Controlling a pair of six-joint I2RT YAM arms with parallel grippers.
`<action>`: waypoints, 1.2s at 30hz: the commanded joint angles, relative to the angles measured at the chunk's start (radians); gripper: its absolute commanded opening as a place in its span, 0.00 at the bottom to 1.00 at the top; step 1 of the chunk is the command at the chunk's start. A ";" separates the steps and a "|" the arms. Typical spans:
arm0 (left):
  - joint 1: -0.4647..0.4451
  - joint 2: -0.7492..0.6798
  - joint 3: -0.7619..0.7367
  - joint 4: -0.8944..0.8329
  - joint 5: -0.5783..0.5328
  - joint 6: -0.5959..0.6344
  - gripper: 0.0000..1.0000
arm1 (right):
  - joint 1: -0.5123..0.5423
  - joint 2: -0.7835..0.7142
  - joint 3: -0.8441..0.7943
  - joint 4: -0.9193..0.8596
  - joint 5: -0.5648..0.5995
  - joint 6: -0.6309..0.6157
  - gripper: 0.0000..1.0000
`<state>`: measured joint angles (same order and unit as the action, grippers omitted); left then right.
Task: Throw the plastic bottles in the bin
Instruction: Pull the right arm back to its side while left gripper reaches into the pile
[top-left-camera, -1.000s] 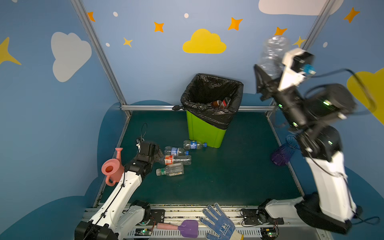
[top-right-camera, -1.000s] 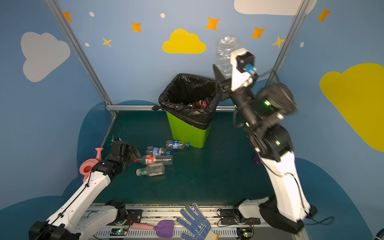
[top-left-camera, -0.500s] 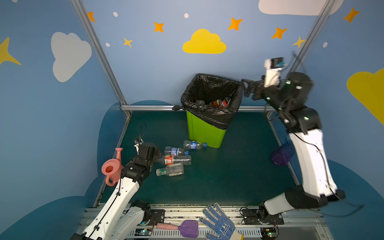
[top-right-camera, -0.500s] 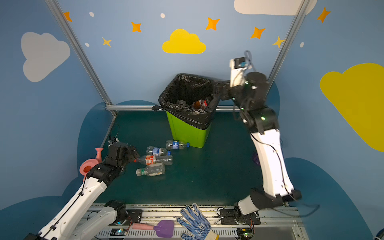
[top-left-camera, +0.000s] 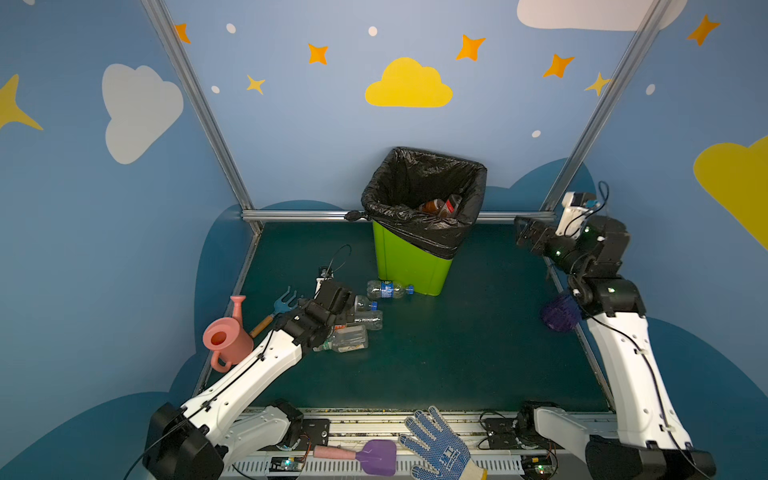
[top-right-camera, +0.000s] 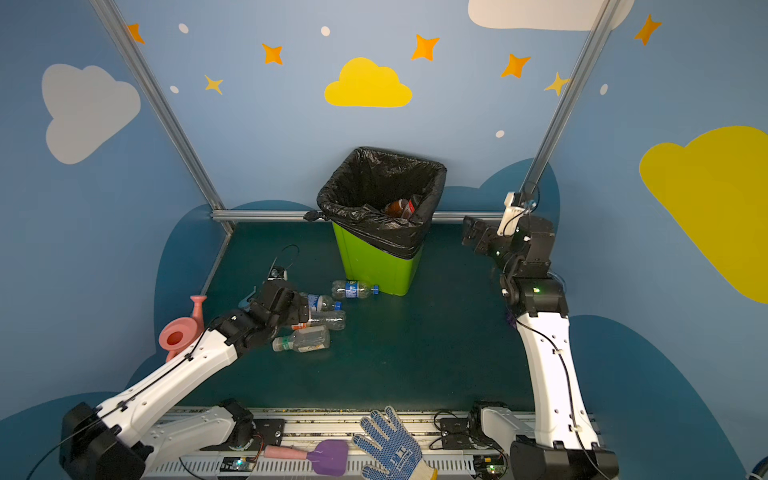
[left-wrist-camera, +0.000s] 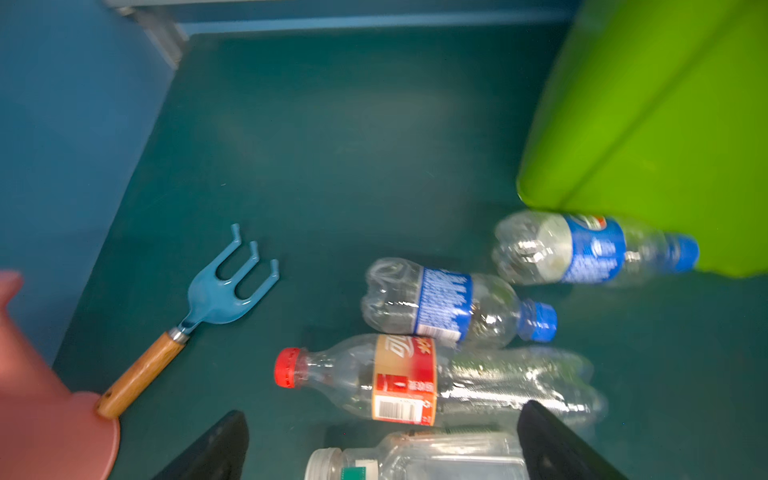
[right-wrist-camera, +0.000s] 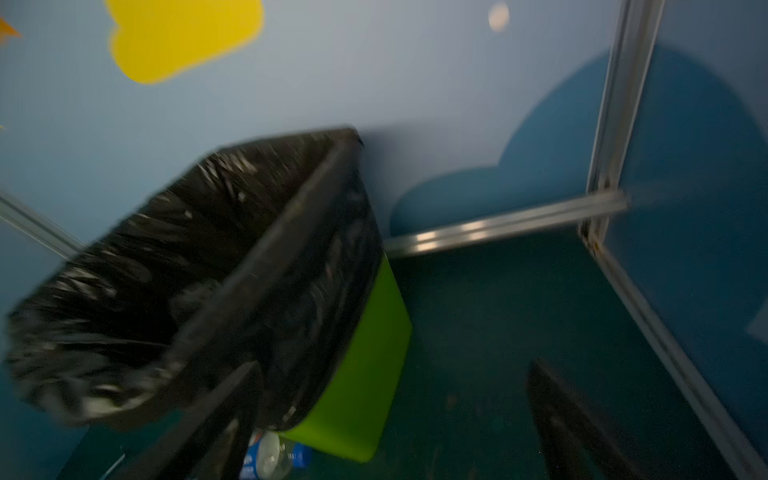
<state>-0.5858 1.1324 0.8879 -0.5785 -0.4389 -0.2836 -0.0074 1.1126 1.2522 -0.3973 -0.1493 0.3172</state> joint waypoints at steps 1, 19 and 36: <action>-0.055 0.053 0.042 -0.111 0.003 0.157 1.00 | -0.055 -0.097 -0.069 0.025 -0.091 0.084 0.98; -0.089 0.144 0.011 -0.179 0.353 0.489 1.00 | -0.182 -0.170 -0.283 0.041 -0.168 0.143 0.98; -0.071 0.315 0.018 -0.084 0.248 0.443 1.00 | -0.198 -0.179 -0.312 0.080 -0.212 0.161 0.98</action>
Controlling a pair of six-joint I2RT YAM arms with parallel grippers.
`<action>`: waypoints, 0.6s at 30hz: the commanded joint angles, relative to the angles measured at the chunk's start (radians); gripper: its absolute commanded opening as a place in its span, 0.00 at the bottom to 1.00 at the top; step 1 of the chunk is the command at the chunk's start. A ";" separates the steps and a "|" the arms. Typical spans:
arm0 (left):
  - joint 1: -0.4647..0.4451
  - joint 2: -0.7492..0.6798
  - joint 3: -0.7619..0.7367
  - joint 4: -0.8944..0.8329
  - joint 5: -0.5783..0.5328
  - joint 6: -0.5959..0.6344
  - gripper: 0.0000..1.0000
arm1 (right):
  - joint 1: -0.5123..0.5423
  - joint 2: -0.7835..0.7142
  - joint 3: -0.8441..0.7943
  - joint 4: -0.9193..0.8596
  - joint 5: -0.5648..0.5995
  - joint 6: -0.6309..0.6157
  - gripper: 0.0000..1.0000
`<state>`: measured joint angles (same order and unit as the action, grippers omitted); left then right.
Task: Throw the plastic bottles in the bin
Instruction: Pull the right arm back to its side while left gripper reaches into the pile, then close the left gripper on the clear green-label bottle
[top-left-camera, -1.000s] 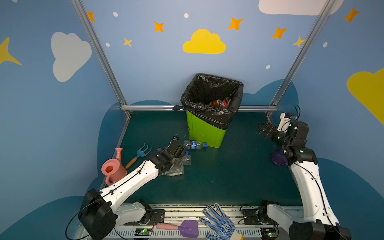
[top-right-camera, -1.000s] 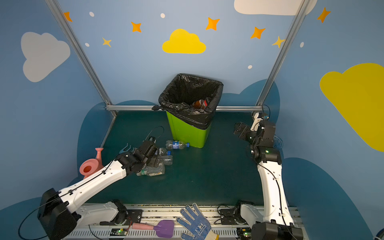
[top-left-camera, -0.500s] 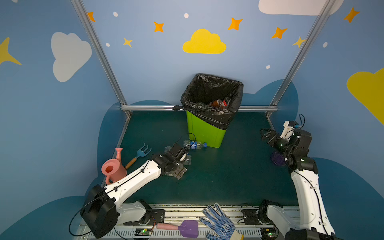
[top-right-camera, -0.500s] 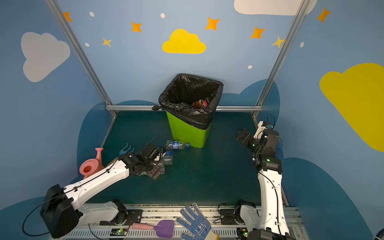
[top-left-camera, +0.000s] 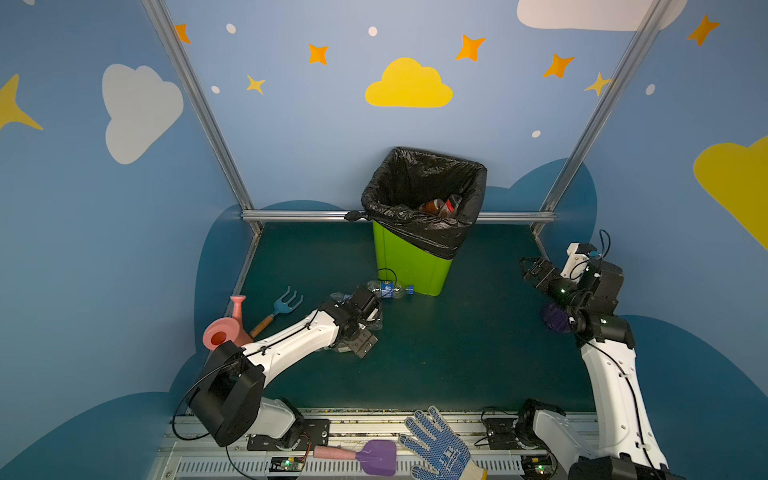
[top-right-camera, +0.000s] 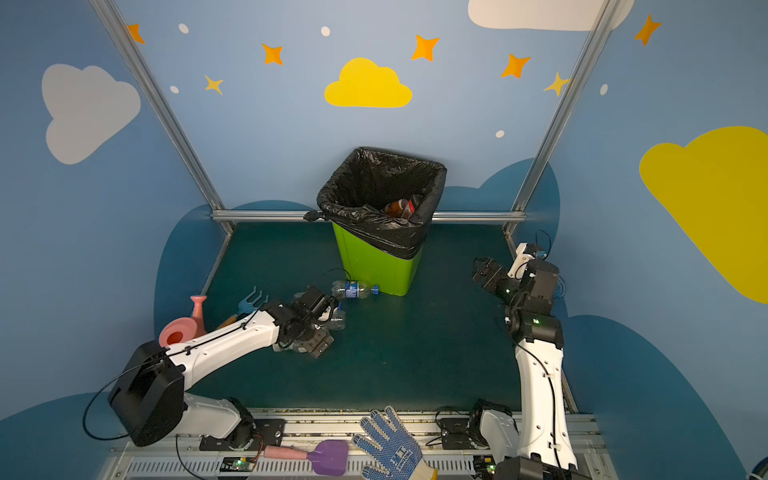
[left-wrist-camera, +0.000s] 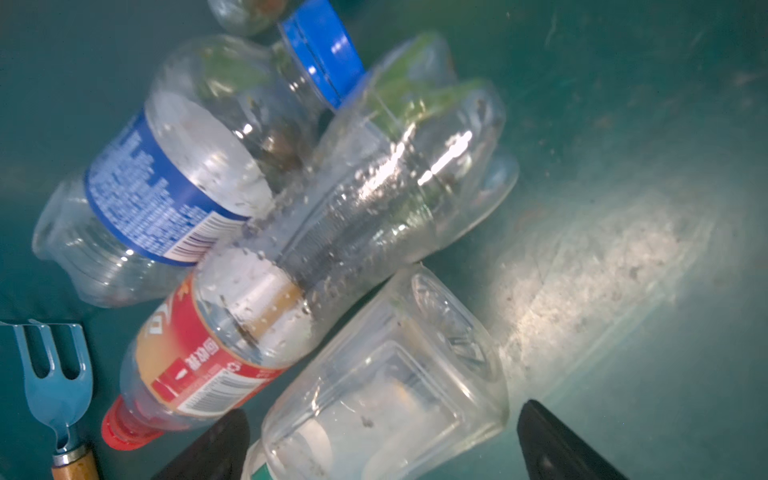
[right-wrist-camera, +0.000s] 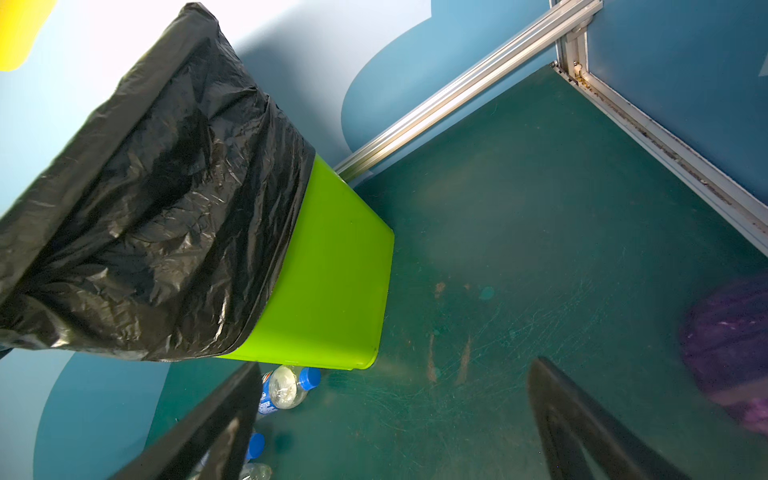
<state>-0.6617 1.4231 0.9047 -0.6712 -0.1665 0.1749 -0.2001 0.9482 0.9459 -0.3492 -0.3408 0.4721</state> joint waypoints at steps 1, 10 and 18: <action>0.005 0.038 0.005 0.004 -0.020 -0.015 1.00 | -0.007 -0.015 -0.008 0.036 -0.025 0.010 0.98; 0.005 0.059 0.010 -0.010 0.060 -0.036 0.97 | -0.015 -0.020 -0.025 0.049 -0.031 0.022 0.98; 0.002 0.083 0.012 -0.036 0.074 -0.054 0.89 | -0.021 -0.017 -0.027 0.057 -0.043 0.032 0.98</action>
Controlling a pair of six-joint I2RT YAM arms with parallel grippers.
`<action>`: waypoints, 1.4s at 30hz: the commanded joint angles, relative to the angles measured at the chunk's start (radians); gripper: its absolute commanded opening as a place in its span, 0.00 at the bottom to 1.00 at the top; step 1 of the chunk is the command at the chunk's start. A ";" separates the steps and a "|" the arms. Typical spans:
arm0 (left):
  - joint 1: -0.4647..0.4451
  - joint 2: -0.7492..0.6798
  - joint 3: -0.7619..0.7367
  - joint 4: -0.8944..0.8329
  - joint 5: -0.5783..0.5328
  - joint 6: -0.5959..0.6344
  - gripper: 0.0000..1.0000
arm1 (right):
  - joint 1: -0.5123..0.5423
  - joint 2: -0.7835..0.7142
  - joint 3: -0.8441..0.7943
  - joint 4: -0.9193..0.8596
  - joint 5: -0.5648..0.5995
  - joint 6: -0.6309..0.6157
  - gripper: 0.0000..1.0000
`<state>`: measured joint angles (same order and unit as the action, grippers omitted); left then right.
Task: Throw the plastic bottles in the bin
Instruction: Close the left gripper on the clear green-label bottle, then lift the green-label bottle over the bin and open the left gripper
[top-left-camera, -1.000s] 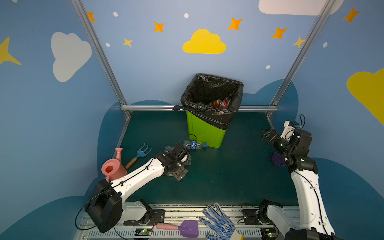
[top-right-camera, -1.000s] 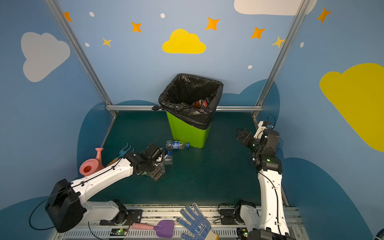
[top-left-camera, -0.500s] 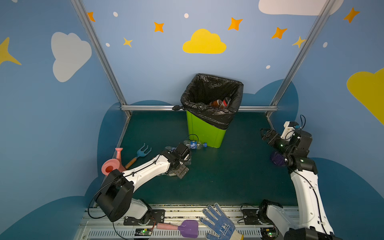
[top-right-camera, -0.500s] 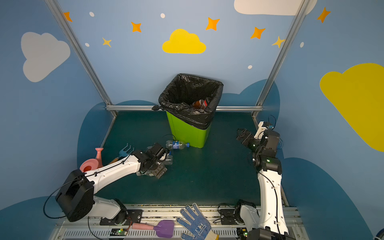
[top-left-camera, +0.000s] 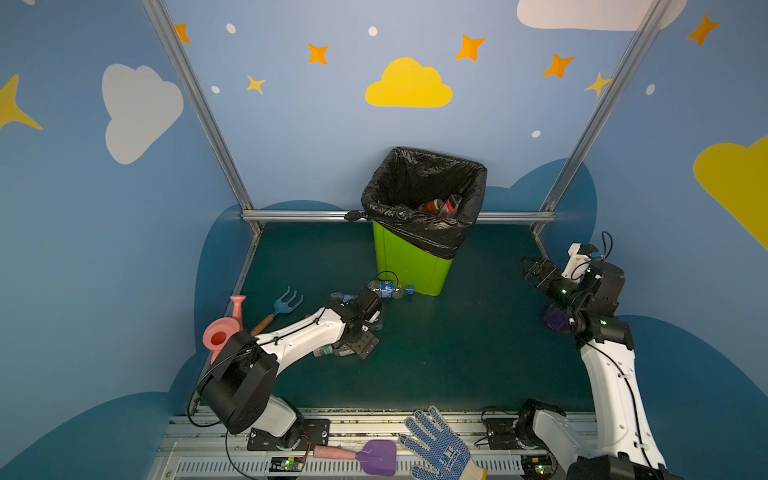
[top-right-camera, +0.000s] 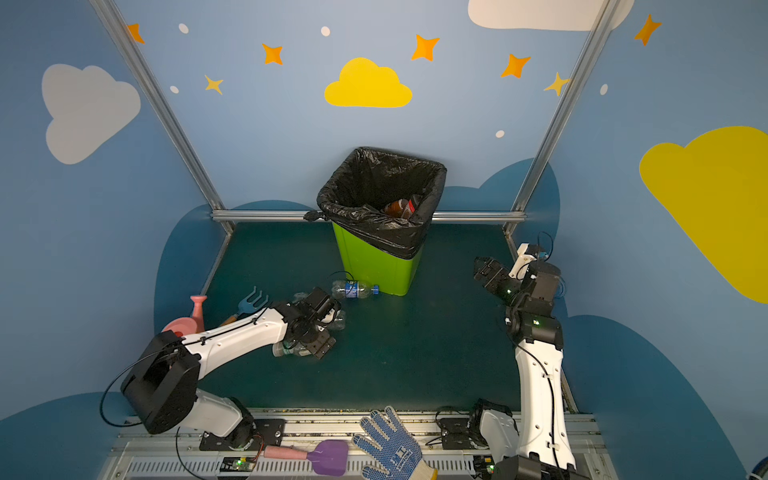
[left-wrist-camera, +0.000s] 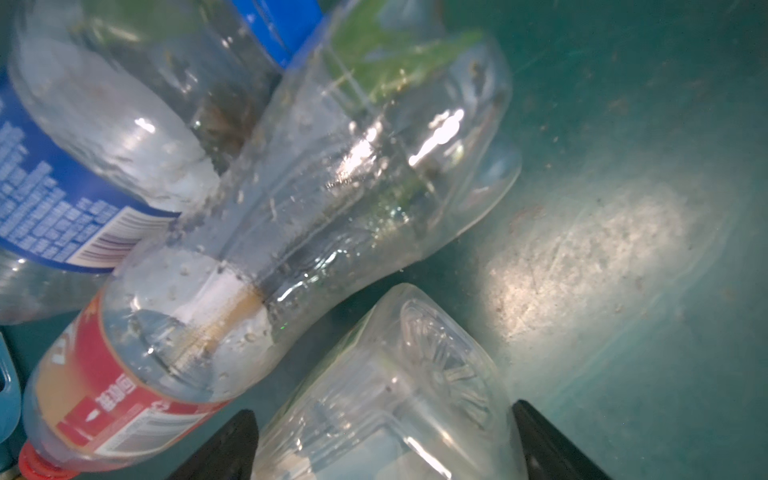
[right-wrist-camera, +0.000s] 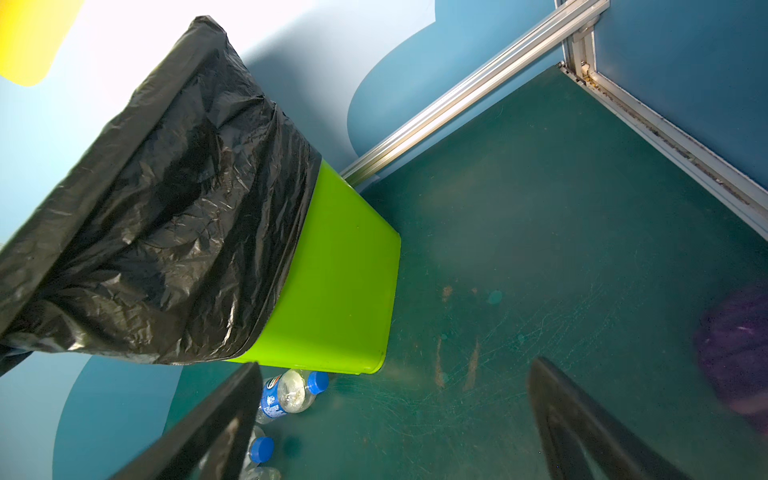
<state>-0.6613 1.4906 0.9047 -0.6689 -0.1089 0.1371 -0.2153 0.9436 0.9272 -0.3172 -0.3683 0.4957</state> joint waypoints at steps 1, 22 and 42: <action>0.002 0.030 0.016 -0.044 0.014 -0.017 0.87 | -0.006 -0.012 -0.008 0.025 -0.017 0.007 0.98; -0.001 0.083 0.051 -0.091 0.012 -0.041 0.63 | -0.028 -0.009 -0.010 0.027 -0.035 0.024 0.98; 0.009 -0.321 0.249 -0.064 -0.100 -0.114 0.43 | -0.061 -0.006 -0.004 0.030 -0.044 0.037 0.98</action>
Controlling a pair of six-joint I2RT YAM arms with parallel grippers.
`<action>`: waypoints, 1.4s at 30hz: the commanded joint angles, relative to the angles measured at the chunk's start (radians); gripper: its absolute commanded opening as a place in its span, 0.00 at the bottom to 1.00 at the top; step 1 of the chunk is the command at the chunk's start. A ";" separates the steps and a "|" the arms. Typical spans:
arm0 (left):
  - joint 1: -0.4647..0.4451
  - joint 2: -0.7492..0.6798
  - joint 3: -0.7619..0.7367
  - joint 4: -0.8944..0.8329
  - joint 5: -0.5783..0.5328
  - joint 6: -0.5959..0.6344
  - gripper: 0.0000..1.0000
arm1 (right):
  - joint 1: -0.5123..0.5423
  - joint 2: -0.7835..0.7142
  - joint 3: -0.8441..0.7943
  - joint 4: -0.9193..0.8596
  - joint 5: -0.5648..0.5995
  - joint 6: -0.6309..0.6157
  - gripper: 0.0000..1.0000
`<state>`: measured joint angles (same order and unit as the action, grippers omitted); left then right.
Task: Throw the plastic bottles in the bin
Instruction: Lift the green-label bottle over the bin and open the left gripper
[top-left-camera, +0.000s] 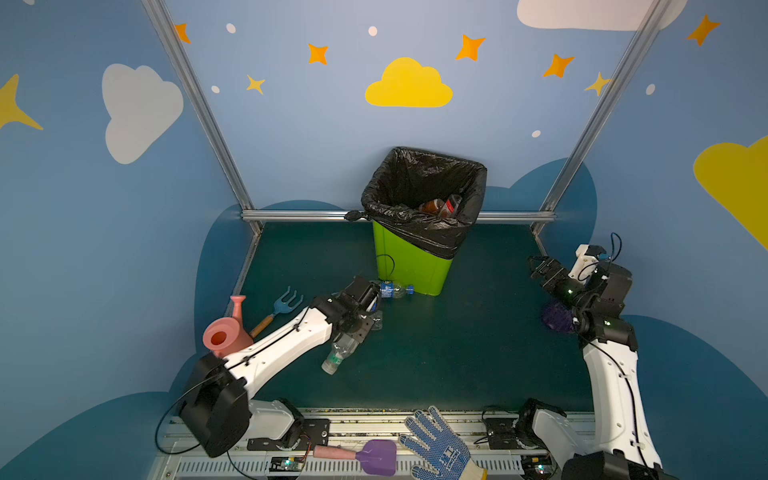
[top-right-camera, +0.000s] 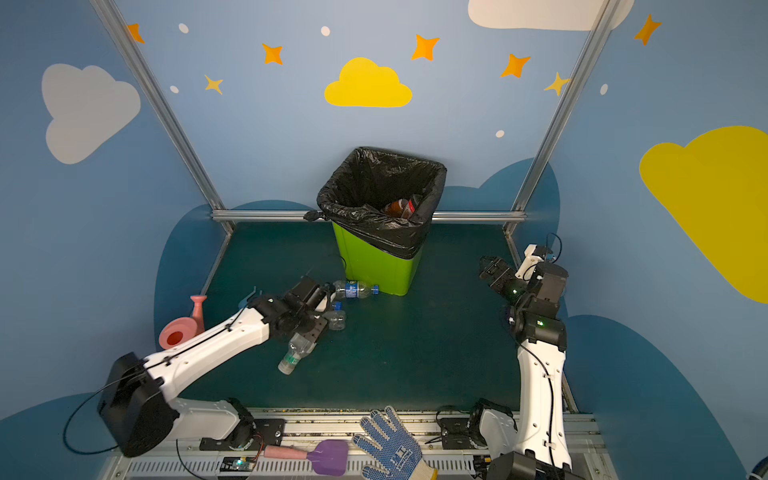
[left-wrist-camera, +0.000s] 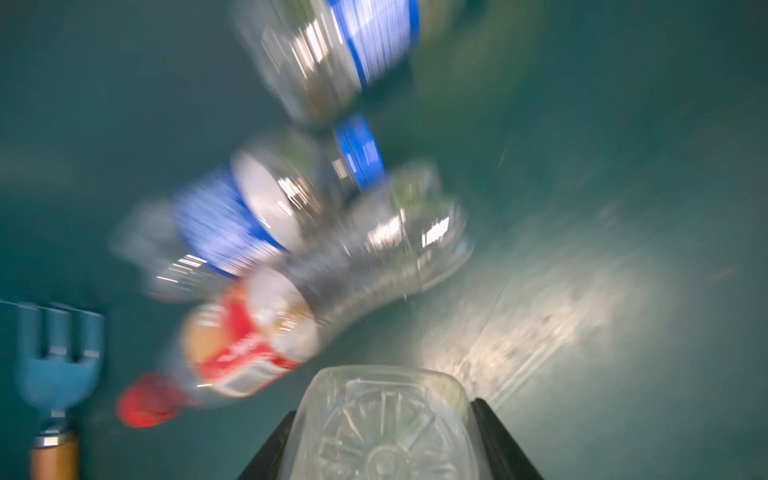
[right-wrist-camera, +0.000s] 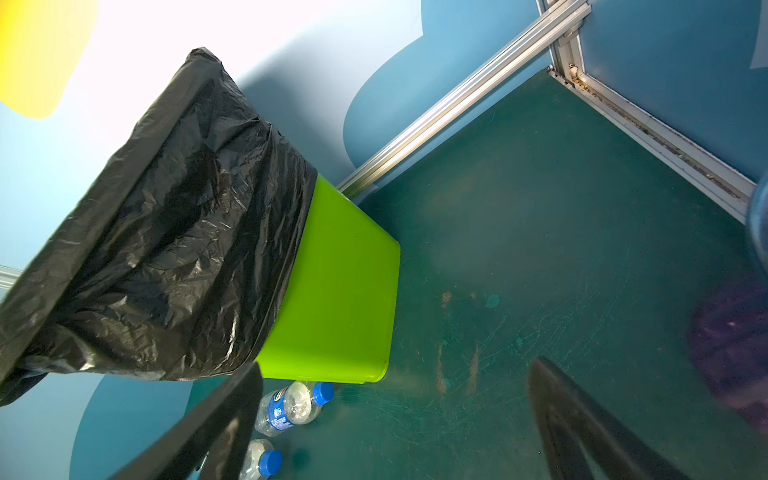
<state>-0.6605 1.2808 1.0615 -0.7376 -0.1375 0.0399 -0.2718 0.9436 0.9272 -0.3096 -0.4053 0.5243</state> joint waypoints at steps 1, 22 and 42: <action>0.012 -0.150 0.122 0.018 -0.089 -0.009 0.43 | -0.004 -0.005 -0.001 0.022 -0.009 0.005 0.98; 0.050 0.483 1.176 0.371 0.051 -0.068 0.43 | -0.004 -0.017 0.016 0.026 -0.052 0.022 0.98; -0.007 0.179 0.888 0.709 -0.138 0.061 1.00 | 0.026 -0.015 -0.014 0.042 -0.125 0.003 0.98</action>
<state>-0.6739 1.4345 2.0701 -0.0978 -0.2501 0.0704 -0.2615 0.9176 0.9291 -0.2947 -0.4934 0.5388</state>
